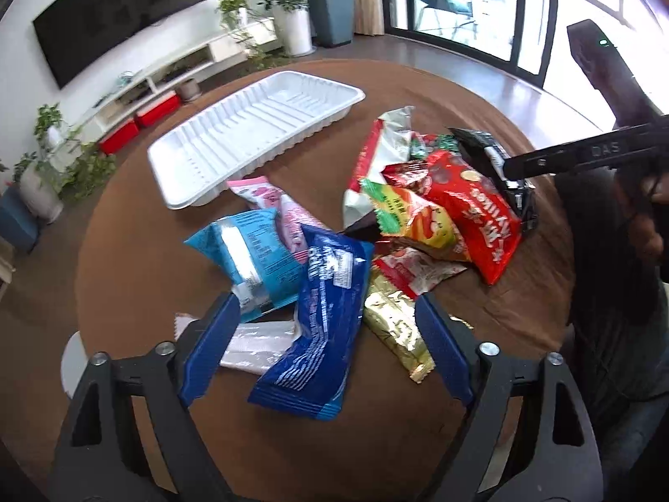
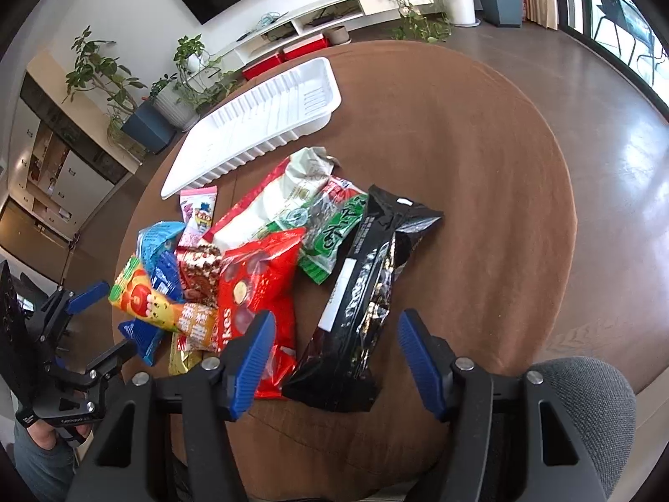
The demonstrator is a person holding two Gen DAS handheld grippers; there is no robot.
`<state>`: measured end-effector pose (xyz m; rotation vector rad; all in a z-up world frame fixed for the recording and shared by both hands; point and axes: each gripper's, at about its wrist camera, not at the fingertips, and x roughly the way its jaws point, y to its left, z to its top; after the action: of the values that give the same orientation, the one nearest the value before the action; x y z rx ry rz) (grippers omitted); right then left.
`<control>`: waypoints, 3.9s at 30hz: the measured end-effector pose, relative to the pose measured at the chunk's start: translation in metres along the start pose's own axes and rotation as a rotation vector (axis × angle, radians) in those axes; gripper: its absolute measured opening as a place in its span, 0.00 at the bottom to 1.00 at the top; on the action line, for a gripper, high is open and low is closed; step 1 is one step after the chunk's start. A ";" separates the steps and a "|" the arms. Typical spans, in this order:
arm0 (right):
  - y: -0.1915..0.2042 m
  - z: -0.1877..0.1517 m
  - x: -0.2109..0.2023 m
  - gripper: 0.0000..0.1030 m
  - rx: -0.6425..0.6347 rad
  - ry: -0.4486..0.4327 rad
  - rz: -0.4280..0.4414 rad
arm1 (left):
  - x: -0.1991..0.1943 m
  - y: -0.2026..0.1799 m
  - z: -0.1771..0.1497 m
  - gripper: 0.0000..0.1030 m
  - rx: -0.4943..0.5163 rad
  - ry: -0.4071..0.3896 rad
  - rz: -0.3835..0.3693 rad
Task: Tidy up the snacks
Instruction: 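Grasp the blue Roll Cake packet with the left tool while the right tool grasps the black packet, then carry both packets into the white tray and open both tools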
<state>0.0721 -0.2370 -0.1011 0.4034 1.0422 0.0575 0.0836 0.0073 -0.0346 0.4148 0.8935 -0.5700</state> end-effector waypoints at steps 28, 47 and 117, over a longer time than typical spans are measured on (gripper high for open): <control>-0.014 -0.006 0.014 0.60 0.052 0.037 -0.011 | 0.074 -0.004 0.012 0.42 0.159 0.302 -0.027; -0.008 -0.004 0.021 0.60 0.021 0.052 -0.044 | 0.062 0.024 0.002 0.24 -0.081 0.229 -0.121; 0.078 0.234 0.054 0.20 -0.243 -0.094 0.099 | 0.056 0.237 0.145 0.24 -0.540 -0.065 -0.121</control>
<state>0.3091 -0.2214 -0.0157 0.2339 0.9092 0.2487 0.3467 0.0940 0.0261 -0.1459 0.9731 -0.4274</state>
